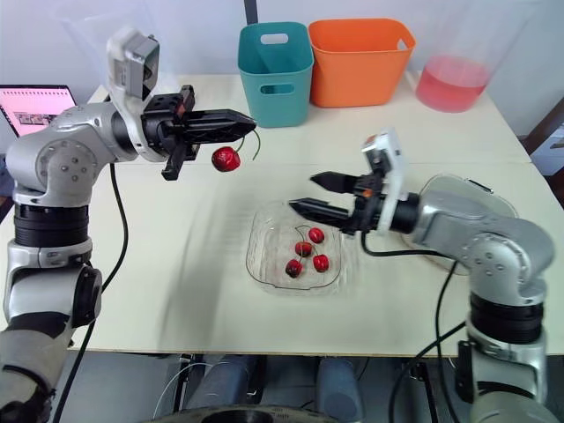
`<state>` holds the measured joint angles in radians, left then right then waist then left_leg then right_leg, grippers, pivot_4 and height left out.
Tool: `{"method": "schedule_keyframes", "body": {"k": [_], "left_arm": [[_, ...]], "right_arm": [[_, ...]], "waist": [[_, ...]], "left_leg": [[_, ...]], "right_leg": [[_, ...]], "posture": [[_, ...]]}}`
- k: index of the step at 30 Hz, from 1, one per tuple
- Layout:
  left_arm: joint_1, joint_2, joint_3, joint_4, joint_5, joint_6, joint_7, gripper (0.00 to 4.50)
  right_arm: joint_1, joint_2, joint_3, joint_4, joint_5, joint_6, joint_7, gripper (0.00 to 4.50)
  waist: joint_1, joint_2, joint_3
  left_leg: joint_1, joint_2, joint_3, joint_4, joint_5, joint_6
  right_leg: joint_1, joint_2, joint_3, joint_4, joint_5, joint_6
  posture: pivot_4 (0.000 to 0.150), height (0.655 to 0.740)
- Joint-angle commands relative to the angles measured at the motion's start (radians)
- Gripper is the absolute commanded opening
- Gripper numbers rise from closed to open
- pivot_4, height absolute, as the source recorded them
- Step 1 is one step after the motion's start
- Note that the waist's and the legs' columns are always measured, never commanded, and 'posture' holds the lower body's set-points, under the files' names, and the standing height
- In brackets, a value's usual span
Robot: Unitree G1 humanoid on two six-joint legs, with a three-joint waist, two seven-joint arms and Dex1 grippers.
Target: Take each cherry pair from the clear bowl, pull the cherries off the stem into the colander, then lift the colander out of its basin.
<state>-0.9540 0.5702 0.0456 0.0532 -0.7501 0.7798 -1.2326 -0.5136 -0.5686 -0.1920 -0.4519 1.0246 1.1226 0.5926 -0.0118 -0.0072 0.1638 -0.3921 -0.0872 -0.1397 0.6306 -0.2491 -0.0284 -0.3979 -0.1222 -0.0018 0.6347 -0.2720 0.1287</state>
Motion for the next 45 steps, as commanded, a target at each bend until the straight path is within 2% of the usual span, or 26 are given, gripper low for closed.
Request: {"method": "schedule_keyframes", "body": {"k": [1,8,16,25,28,32,34,35,45], "left_arm": [[-0.013,0.004,0.015,-0.047,-0.022,0.008,0.010,0.00],[-0.012,-0.004,0.019,-0.049,-0.021,0.011,0.031,0.00],[-0.020,-0.021,0.024,-0.040,-0.016,-0.006,0.057,0.00],[-0.026,-0.034,0.019,-0.035,-0.010,-0.021,0.068,0.00],[-0.026,-0.033,0.019,-0.035,-0.009,-0.023,0.070,0.00],[-0.025,-0.029,0.021,-0.035,-0.009,-0.023,0.071,0.00],[-0.025,-0.027,0.022,-0.033,-0.008,-0.025,0.071,0.00],[-0.026,-0.026,0.022,-0.030,-0.007,-0.027,0.071,0.00],[-0.044,-0.028,0.023,0.002,0.007,-0.047,0.060,0.00]], "right_arm": [[-0.060,0.113,0.046,-0.015,0.003,-0.052,-0.101,4.44],[-0.099,0.278,0.086,0.018,0.012,-0.109,-0.204,4.44],[-0.103,0.439,0.080,0.051,0.091,-0.151,-0.317,4.44],[-0.105,0.519,0.112,0.090,0.112,-0.182,-0.355,4.44],[-0.107,0.528,0.118,0.101,0.113,-0.191,-0.356,3.59],[-0.106,0.528,0.120,0.103,0.111,-0.196,-0.357,1.54],[-0.102,0.523,0.124,0.100,0.109,-0.194,-0.355,0.67],[-0.098,0.519,0.127,0.096,0.109,-0.191,-0.353,0.56],[-0.040,0.437,0.223,0.055,0.040,-0.165,-0.311,0.56]], "waist": [[-0.003,0.000,0.000],[-0.007,0.000,0.000],[-0.010,0.000,0.000],[-0.012,0.001,0.000],[-0.013,0.001,0.000],[-0.020,0.001,0.000],[-0.026,0.001,0.000],[-0.030,0.001,0.000],[-0.033,0.001,0.000]], "left_leg": [[0.000,0.000,0.000,0.000,0.000,0.000],[0.000,0.000,0.000,-0.001,0.000,-0.001],[0.000,0.000,0.001,-0.001,0.000,-0.001],[0.000,0.000,0.001,-0.002,0.000,-0.001],[0.000,0.000,0.001,-0.002,0.000,-0.001],[0.000,0.000,0.001,-0.002,0.000,-0.001],[0.000,0.000,0.001,-0.002,0.001,-0.001],[0.000,0.000,0.001,-0.002,0.001,-0.001],[0.000,-0.001,0.001,-0.003,0.000,-0.001]], "right_leg": [[0.000,0.000,0.000,0.000,0.000,0.000],[-0.002,0.000,0.001,0.003,0.000,0.000],[-0.006,0.000,0.002,0.008,0.000,0.000],[-0.008,0.001,0.003,0.010,0.000,0.000],[-0.008,0.001,0.004,0.010,0.000,0.000],[-0.008,0.001,0.004,0.011,0.000,0.000],[-0.008,0.001,0.004,0.011,0.000,0.000],[-0.008,0.001,0.004,0.011,0.000,0.000],[-0.010,0.002,0.004,0.012,0.000,0.000]], "posture": [[0.150,0.7400],[0.150,0.7400],[0.150,0.7400],[0.150,0.7400],[0.150,0.7400],[0.150,0.7400],[0.150,0.7400],[0.150,0.7400],[0.150,0.7400]]}}
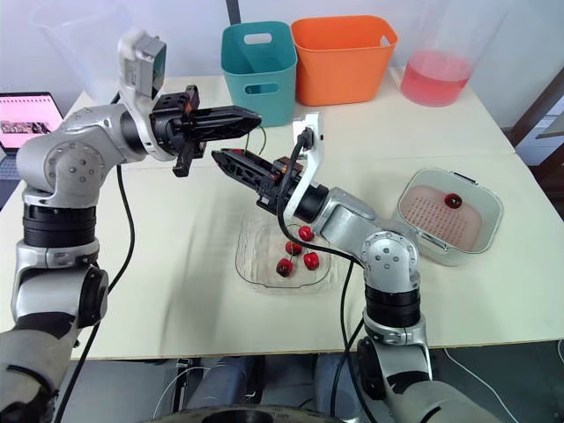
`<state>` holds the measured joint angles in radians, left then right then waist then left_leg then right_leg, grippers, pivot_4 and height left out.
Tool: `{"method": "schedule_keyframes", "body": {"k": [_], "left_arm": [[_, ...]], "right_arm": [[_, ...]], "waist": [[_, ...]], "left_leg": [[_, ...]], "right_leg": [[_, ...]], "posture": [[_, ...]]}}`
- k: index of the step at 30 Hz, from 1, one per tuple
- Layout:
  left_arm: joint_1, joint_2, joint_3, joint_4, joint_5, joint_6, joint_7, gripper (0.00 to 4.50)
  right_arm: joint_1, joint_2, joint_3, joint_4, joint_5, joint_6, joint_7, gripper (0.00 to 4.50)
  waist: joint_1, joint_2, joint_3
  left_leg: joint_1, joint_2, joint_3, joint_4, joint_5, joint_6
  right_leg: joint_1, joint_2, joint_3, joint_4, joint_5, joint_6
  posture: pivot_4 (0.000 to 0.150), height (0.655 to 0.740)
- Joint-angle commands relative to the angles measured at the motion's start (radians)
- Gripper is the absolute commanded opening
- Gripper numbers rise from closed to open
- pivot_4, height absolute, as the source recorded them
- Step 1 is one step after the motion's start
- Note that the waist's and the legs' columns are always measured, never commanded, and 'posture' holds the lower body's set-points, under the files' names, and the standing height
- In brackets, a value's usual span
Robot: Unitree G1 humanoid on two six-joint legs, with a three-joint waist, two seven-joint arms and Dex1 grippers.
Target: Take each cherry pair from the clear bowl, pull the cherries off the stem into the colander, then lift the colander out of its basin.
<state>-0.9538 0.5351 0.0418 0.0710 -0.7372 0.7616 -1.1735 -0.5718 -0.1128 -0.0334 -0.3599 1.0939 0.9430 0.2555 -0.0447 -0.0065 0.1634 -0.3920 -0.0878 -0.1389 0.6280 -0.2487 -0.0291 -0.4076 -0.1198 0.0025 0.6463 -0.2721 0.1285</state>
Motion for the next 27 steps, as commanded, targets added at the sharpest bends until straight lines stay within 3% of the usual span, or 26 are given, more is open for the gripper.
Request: {"method": "schedule_keyframes", "body": {"k": [1,7,13,18,22,27], "left_arm": [[-0.044,0.006,0.028,-0.016,-0.005,-0.028,0.000,0.00],[-0.046,0.005,0.030,-0.015,-0.008,-0.026,0.001,0.00],[-0.034,0.010,0.026,-0.022,-0.002,-0.027,-0.004,0.00],[-0.001,0.029,0.011,-0.029,0.032,-0.055,-0.011,0.00],[0.048,0.045,-0.003,-0.038,0.054,-0.077,-0.027,0.00],[0.094,0.053,-0.027,-0.033,0.083,-0.110,-0.049,0.00]], "right_arm": [[0.026,-0.036,0.085,-0.044,-0.049,0.018,0.034,0.56],[0.041,-0.107,0.172,-0.051,-0.160,0.004,0.076,0.56],[0.048,-0.116,0.153,-0.065,-0.169,0.004,0.096,0.56],[0.081,-0.255,-0.018,-0.127,-0.093,0.021,0.119,0.56],[0.139,-0.449,-0.235,-0.129,-0.053,0.030,0.139,0.56],[0.271,-0.706,-0.442,-0.010,-0.210,-0.063,0.237,0.56]], "waist": [[0.000,0.000,0.000],[0.000,0.000,0.000],[0.001,0.000,0.000],[0.006,0.000,0.000],[0.017,0.000,0.000],[0.032,-0.001,0.000]], "left_leg": [[0.000,0.000,0.000,0.000,0.000,0.000],[0.000,0.000,0.000,0.000,0.000,0.000],[0.000,0.000,0.000,0.000,0.000,0.000],[0.000,0.000,0.000,0.001,0.000,0.000],[0.000,0.000,0.000,0.001,-0.002,0.004],[0.000,-0.001,0.002,0.001,-0.003,0.005]], "right_leg": [[0.000,0.000,0.000,0.000,0.000,0.000],[0.000,0.000,0.000,0.000,0.000,0.000],[0.000,0.000,0.000,0.000,0.000,0.000],[0.001,0.000,0.000,-0.001,0.000,0.000],[0.002,-0.001,0.000,-0.002,0.000,0.000],[0.002,0.000,0.000,-0.003,0.000,0.000]], "posture": [[0.150,0.7400],[0.150,0.7400],[0.150,0.7400],[0.150,0.7400],[0.150,0.7400],[0.150,0.7400]]}}
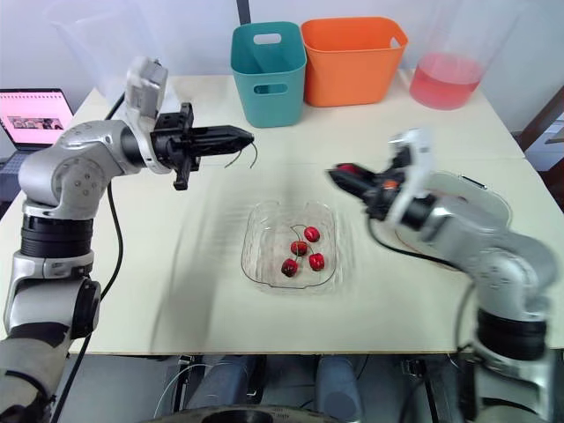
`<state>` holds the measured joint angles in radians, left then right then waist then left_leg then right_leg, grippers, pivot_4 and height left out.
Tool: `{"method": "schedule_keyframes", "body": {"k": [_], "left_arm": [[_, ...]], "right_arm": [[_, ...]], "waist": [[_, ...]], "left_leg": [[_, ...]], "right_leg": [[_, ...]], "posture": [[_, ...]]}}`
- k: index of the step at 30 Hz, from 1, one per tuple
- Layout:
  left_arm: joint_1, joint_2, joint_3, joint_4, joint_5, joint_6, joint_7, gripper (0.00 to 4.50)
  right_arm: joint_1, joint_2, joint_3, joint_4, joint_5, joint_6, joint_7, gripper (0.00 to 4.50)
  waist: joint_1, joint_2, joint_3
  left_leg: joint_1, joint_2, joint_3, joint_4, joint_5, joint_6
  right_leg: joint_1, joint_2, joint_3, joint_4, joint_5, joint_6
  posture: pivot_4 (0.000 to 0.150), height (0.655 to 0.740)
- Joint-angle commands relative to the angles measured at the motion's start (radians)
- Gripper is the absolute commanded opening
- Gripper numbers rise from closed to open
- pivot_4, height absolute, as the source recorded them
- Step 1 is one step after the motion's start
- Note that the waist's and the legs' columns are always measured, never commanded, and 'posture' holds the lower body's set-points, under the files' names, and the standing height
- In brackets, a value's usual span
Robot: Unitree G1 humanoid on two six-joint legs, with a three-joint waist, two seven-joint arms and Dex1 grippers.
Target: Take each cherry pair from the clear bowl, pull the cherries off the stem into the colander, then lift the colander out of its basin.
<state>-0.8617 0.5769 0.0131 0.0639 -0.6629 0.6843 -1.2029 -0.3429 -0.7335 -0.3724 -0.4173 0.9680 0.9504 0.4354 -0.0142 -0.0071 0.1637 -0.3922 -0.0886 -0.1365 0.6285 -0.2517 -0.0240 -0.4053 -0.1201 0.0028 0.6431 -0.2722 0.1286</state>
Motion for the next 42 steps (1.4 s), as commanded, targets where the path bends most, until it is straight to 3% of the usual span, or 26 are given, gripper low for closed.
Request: {"method": "schedule_keyframes", "body": {"k": [1,7,17,25,28,33,37,42], "left_arm": [[0.006,0.011,-0.003,-0.023,0.014,-0.038,-0.023,0.00],[0.018,-0.008,-0.023,-0.009,0.036,-0.062,-0.033,0.00],[0.027,-0.018,-0.026,-0.018,0.048,-0.062,-0.021,0.00],[0.035,-0.008,-0.016,-0.022,0.045,-0.055,-0.003,0.00],[0.034,-0.009,-0.003,-0.017,0.041,-0.050,0.015,0.00],[0.035,-0.003,0.089,-0.009,-0.001,0.006,0.125,0.00],[0.125,0.048,0.190,-0.075,-0.048,0.097,0.216,0.00],[0.363,0.106,0.346,-0.183,-0.127,0.230,0.330,0.00]], "right_arm": [[0.069,-0.125,-0.123,0.077,-0.119,-0.094,0.083,0.56],[0.189,-0.266,-0.102,0.227,-0.328,-0.249,0.205,0.56],[0.190,-0.256,-0.025,0.342,-0.460,-0.346,0.283,0.56],[0.186,-0.259,-0.029,0.340,-0.466,-0.327,0.299,4.43],[0.145,-0.255,-0.058,0.334,-0.434,-0.306,0.296,4.43],[-0.040,-0.198,-0.027,0.144,-0.204,-0.106,0.270,4.43],[-0.204,-0.097,0.121,-0.003,-0.080,0.001,0.236,4.43],[-0.357,0.043,0.369,-0.087,-0.092,0.020,0.252,4.43]], "waist": [[0.001,0.000,0.000],[-0.005,0.000,0.000],[0.000,0.000,0.000],[0.001,0.000,0.000],[-0.001,0.000,0.000],[-0.009,0.000,0.000],[-0.010,0.000,0.000],[-0.014,0.000,0.000]], "left_leg": [[0.000,0.000,0.001,0.000,0.000,0.001],[0.001,0.000,0.005,0.001,0.000,0.001],[0.001,0.001,0.004,0.001,0.000,0.000],[0.001,0.001,0.003,0.001,0.001,-0.001],[0.001,0.001,0.003,0.001,0.001,-0.001],[0.001,0.002,0.003,0.001,0.001,-0.002],[0.001,0.005,0.001,0.001,0.001,-0.002],[0.001,0.004,0.000,0.000,0.001,-0.002]], "right_leg": [[0.000,0.000,0.000,0.000,0.000,0.000],[0.001,0.000,0.000,-0.001,0.000,0.000],[0.001,0.000,0.001,0.000,0.000,0.000],[0.001,0.000,0.001,0.000,0.000,0.000],[0.001,0.000,0.002,0.000,0.000,0.000],[0.001,0.001,0.002,0.000,0.000,0.000],[0.000,0.002,0.002,-0.001,0.000,0.000],[-0.001,0.001,0.003,0.000,0.000,0.000]], "posture": [[0.150,0.7400],[0.150,0.7400],[0.150,0.7400],[0.150,0.7400],[0.150,0.7400],[0.150,0.7400],[0.150,0.7400],[0.150,0.7400]]}}
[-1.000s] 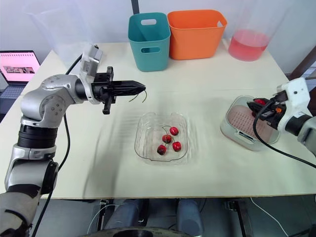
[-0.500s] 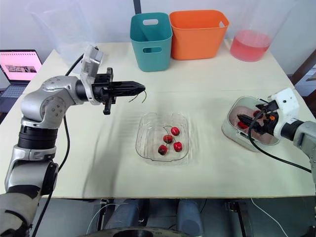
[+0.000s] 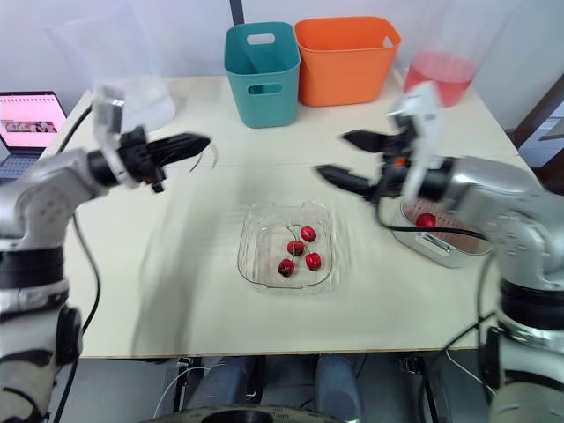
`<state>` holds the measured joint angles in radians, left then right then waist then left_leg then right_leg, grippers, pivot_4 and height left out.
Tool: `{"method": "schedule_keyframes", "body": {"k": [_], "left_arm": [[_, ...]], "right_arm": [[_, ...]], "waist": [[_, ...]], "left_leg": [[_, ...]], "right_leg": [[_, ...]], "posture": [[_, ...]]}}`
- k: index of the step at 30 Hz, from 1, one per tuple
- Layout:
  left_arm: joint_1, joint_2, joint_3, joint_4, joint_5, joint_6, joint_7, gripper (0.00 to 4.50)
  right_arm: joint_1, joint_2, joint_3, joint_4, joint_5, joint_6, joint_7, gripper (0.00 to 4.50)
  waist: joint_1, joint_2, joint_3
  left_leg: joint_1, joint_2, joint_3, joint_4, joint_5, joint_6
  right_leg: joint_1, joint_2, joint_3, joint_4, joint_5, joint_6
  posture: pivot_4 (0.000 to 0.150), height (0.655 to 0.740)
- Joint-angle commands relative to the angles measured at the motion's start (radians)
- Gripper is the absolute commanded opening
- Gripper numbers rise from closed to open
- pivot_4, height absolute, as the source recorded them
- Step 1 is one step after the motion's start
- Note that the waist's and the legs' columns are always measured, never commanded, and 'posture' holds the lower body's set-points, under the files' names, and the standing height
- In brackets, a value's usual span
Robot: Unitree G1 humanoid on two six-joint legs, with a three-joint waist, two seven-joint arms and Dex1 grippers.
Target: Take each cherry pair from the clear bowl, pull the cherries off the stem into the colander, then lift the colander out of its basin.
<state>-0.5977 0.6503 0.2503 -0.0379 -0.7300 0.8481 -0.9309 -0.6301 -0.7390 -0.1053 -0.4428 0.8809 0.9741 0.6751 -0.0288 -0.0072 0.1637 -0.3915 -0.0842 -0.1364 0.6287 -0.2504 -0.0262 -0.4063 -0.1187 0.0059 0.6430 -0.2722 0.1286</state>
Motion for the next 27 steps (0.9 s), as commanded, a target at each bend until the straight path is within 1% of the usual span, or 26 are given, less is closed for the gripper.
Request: {"method": "schedule_keyframes", "body": {"k": [1,4,8,11,16,19,23,24,25,26,27], "left_arm": [[0.158,0.039,0.142,-0.097,-0.074,0.090,0.077,0.00],[0.269,0.035,0.219,-0.118,-0.131,0.147,0.129,0.00],[0.392,0.019,0.267,-0.064,-0.116,0.131,0.166,0.00],[0.428,0.009,0.268,-0.019,-0.090,0.092,0.182,0.00],[0.429,0.002,0.245,0.023,-0.074,0.056,0.187,0.00],[0.423,0.009,0.229,0.040,-0.063,0.038,0.184,0.94],[0.411,0.027,0.221,0.061,-0.046,0.018,0.172,2.93],[0.409,0.033,0.220,0.066,-0.043,0.013,0.170,3.53],[0.407,0.041,0.218,0.068,-0.038,0.004,0.166,3.95],[0.406,0.049,0.219,0.069,-0.035,-0.001,0.162,4.46],[0.404,0.055,0.219,0.070,-0.033,-0.005,0.159,4.46]], "right_arm": [[-0.090,0.073,0.150,-0.070,-0.021,-0.011,0.021,4.43],[-0.117,0.114,0.243,-0.084,-0.057,-0.023,0.037,4.43],[-0.108,0.140,0.364,-0.094,-0.149,-0.072,0.066,4.43],[-0.101,0.146,0.398,-0.090,-0.185,-0.095,0.084,4.43],[-0.100,0.151,0.391,-0.083,-0.201,-0.094,0.096,4.43],[-0.097,0.148,0.381,-0.082,-0.206,-0.087,0.096,4.50],[-0.085,0.138,0.368,-0.088,-0.210,-0.077,0.095,4.50],[-0.081,0.136,0.364,-0.089,-0.211,-0.075,0.094,4.50],[-0.076,0.133,0.358,-0.090,-0.212,-0.073,0.092,4.50],[-0.071,0.130,0.352,-0.089,-0.211,-0.072,0.091,4.50],[-0.067,0.128,0.346,-0.089,-0.211,-0.071,0.090,4.50]], "waist": [[0.003,0.000,0.000],[0.016,-0.001,0.000],[0.022,-0.002,-0.001],[0.020,-0.002,-0.001],[0.016,-0.003,-0.002],[0.016,-0.003,-0.002],[0.016,-0.003,-0.002],[0.016,-0.003,-0.002],[0.016,-0.003,-0.002],[0.015,-0.003,-0.002],[0.016,-0.003,-0.002]], "left_leg": [[0.000,0.000,0.000,0.000,0.000,0.000],[0.000,-0.001,0.000,0.000,0.000,0.000],[0.000,-0.003,-0.003,0.000,-0.001,0.001],[0.000,-0.004,-0.003,-0.001,-0.001,0.001],[0.000,-0.004,-0.003,-0.001,-0.001,0.001],[0.000,-0.004,-0.003,-0.001,-0.001,0.001],[0.000,-0.004,-0.003,-0.002,-0.001,0.001],[0.000,-0.004,-0.003,-0.002,-0.001,0.001],[0.000,-0.004,-0.003,-0.002,-0.001,0.001],[0.000,-0.004,-0.003,-0.002,-0.001,0.001],[0.000,-0.004,-0.003,-0.002,-0.001,0.001]], "right_leg": [[0.000,0.000,0.001,0.000,0.000,0.000],[-0.001,-0.001,0.001,0.000,0.000,0.000],[0.000,-0.001,0.003,-0.003,0.000,0.000],[0.001,-0.001,0.003,-0.003,0.000,0.000],[0.000,-0.001,0.004,-0.003,0.000,0.000],[0.000,-0.001,0.004,-0.002,0.000,0.000],[0.000,-0.001,0.004,-0.002,0.000,0.000],[0.000,-0.001,0.004,-0.002,0.000,0.000],[0.000,-0.001,0.004,-0.002,0.000,0.000],[-0.001,-0.001,0.005,-0.002,0.000,0.000],[-0.001,-0.001,0.005,-0.002,0.000,0.000]], "posture": [[0.150,0.7400],[0.150,0.7400],[0.150,0.7400],[0.150,0.7400],[0.150,0.7400],[0.150,0.7400],[0.150,0.7400],[0.150,0.7400],[0.150,0.7400],[0.150,0.7400],[0.150,0.7400]]}}
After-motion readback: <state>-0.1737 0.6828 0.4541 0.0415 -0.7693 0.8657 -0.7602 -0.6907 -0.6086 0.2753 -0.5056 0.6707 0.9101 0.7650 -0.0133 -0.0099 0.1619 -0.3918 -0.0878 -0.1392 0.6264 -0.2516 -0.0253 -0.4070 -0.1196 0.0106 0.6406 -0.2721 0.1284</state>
